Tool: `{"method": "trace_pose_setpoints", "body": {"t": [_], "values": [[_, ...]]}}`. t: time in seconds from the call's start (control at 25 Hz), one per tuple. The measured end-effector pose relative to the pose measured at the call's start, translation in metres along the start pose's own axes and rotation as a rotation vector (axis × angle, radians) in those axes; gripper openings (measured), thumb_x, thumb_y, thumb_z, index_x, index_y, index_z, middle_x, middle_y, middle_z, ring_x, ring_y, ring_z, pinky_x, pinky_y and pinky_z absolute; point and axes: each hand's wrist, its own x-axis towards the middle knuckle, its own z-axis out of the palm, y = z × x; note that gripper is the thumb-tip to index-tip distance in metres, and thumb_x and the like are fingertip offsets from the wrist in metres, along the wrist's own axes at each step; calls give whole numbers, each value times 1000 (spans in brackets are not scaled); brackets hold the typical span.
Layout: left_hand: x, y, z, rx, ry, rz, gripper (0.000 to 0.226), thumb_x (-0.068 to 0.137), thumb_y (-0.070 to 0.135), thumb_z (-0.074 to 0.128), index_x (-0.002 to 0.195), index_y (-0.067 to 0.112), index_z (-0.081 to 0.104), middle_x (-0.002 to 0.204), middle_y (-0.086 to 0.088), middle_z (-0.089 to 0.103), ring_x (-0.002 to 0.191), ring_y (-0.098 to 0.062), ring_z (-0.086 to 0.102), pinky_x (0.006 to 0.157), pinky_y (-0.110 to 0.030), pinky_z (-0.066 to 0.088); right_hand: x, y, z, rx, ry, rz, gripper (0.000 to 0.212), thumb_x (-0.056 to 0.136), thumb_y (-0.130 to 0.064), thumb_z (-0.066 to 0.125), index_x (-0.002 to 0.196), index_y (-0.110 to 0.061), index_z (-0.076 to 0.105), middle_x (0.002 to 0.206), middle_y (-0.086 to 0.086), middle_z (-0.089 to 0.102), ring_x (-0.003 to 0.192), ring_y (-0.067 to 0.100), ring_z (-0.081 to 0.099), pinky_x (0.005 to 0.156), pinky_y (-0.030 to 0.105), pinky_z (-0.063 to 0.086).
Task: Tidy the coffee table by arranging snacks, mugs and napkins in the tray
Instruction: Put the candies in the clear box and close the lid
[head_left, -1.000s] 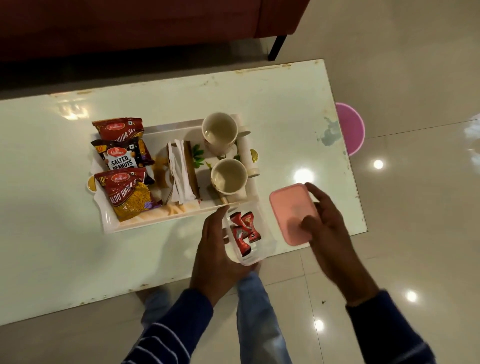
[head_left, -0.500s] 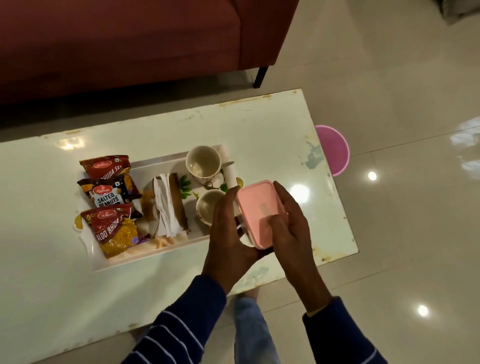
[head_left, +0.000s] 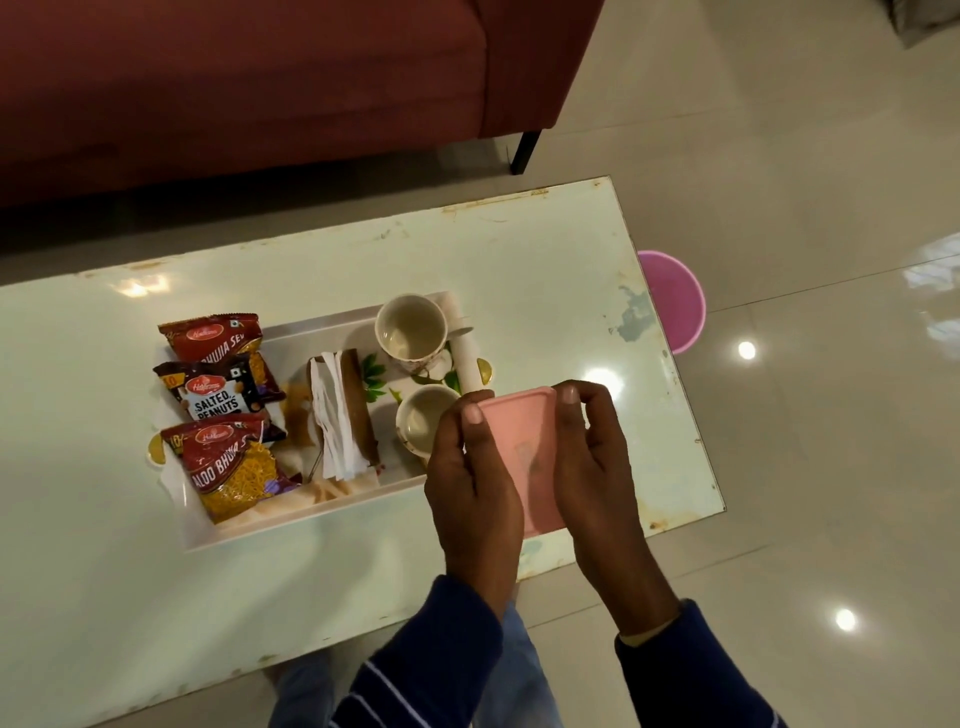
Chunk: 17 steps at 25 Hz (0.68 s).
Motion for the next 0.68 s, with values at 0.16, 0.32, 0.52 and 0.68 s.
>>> {"method": "trace_pose_setpoints", "body": {"t": [0.16, 0.32, 0.52, 0.68], "values": [[9, -2, 5, 56, 0, 137, 28, 101, 46, 35, 113, 38, 60, 116, 11, 65, 106, -2, 59, 77, -7, 49, 5, 2, -2, 20, 95, -47, 32, 88, -63, 35, 99, -39, 52, 65, -20, 60, 55, -5, 57, 46, 10, 43], [14, -14, 13, 100, -41, 176, 32, 100, 44, 38, 116, 30, 62, 117, 11, 66, 109, 2, 56, 79, -4, 47, 8, 10, -8, 42, 117, -5, 31, 88, -64, 36, 95, -39, 55, 68, -18, 60, 55, -2, 56, 48, 13, 43], [14, -34, 25, 106, -118, 101, 22, 102, 43, 35, 114, 41, 54, 119, 17, 60, 109, 6, 53, 85, -15, 49, 12, 33, -28, 54, -35, 142, 48, 89, -60, 37, 113, -25, 60, 93, 0, 66, 84, 17, 64, 73, 35, 53], [19, -43, 47, 73, -119, -17, 27, 105, 34, 35, 126, 31, 51, 134, 6, 53, 120, -7, 51, 99, -38, 51, 21, 57, -52, -18, -171, 202, 42, 97, -51, 41, 134, -37, 55, 115, -6, 69, 102, 15, 67, 81, 35, 61]]}}
